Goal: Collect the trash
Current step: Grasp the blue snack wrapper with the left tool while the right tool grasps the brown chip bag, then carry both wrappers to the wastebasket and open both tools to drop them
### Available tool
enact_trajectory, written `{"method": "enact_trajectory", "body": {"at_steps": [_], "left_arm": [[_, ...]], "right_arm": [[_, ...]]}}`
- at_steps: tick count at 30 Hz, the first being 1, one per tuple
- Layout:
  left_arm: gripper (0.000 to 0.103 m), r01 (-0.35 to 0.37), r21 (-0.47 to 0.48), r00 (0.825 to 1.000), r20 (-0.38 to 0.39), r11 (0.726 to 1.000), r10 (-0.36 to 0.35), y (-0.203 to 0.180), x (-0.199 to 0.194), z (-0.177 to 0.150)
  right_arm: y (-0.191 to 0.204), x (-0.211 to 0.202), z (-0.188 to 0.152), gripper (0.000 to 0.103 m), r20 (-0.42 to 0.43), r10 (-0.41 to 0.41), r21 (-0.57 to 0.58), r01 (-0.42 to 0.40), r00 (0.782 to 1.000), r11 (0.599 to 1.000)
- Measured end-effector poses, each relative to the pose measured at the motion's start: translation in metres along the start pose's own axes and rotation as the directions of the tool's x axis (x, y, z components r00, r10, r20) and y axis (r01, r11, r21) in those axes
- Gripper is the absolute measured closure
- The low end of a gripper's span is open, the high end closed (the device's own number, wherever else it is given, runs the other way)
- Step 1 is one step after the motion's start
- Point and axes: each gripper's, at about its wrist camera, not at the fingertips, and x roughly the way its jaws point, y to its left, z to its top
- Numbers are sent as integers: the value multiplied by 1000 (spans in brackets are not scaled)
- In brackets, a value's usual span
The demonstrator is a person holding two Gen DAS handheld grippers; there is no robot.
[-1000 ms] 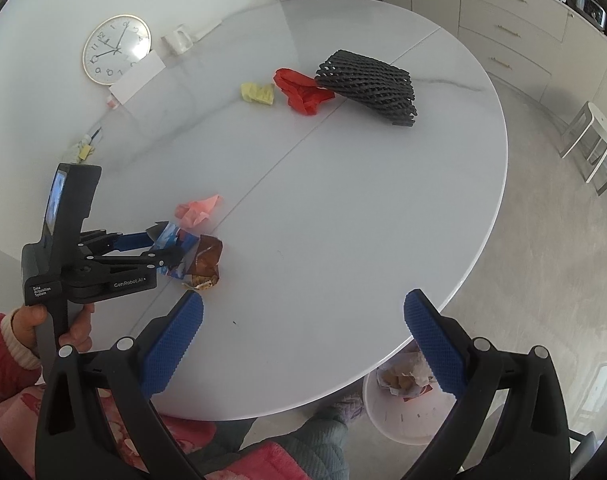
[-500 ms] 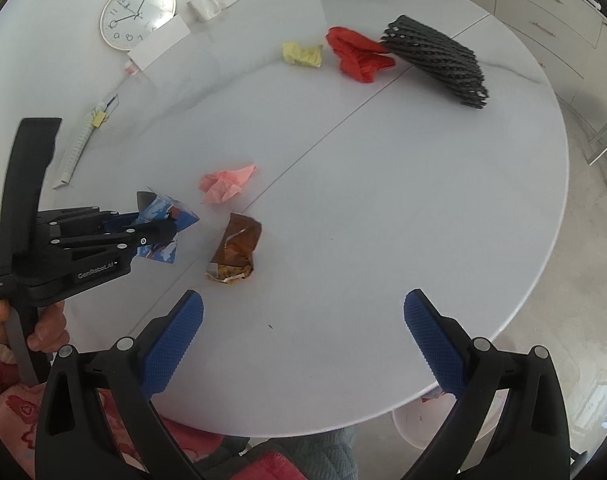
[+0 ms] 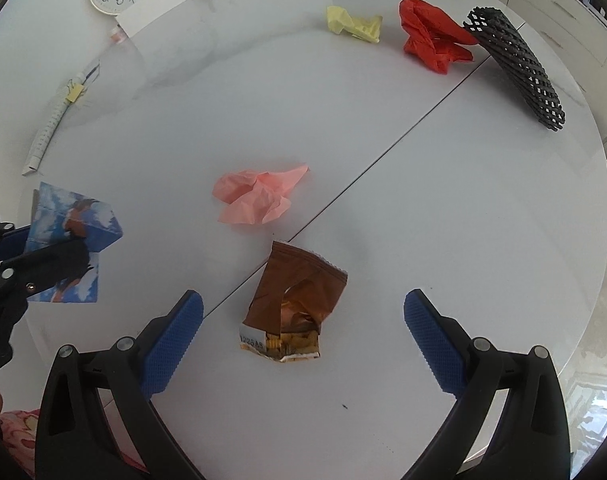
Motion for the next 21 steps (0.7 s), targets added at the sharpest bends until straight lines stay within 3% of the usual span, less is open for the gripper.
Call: {"method": "enact_trajectory", "body": {"at_steps": [2,4,7,11,21], "left_arm": [[79,-1,9,1000,-6,1000,1,6,0,-2],[80,3,14,1000,-12,1000,-3,11,0,-2],[80,12,23,1000,-18,1000,-12,14,3,-1],[80,19,48,1000,-19,999,-19,11,3,0],[80,51,113,999,-16,992,-49,-28,-2,5]], "right_arm": [[6,5,1,4,-3,-33,-13,33,999,999],[10,8,1,13,-7,-59,-24,59,998,998],[13,14,-3,31,-27,-95,-32,94,995,995],[14,11,-5,62,-11,-128,-48,127,992,991],[-33,-20,-18,63,28,-37,76,35,999,996]]}}
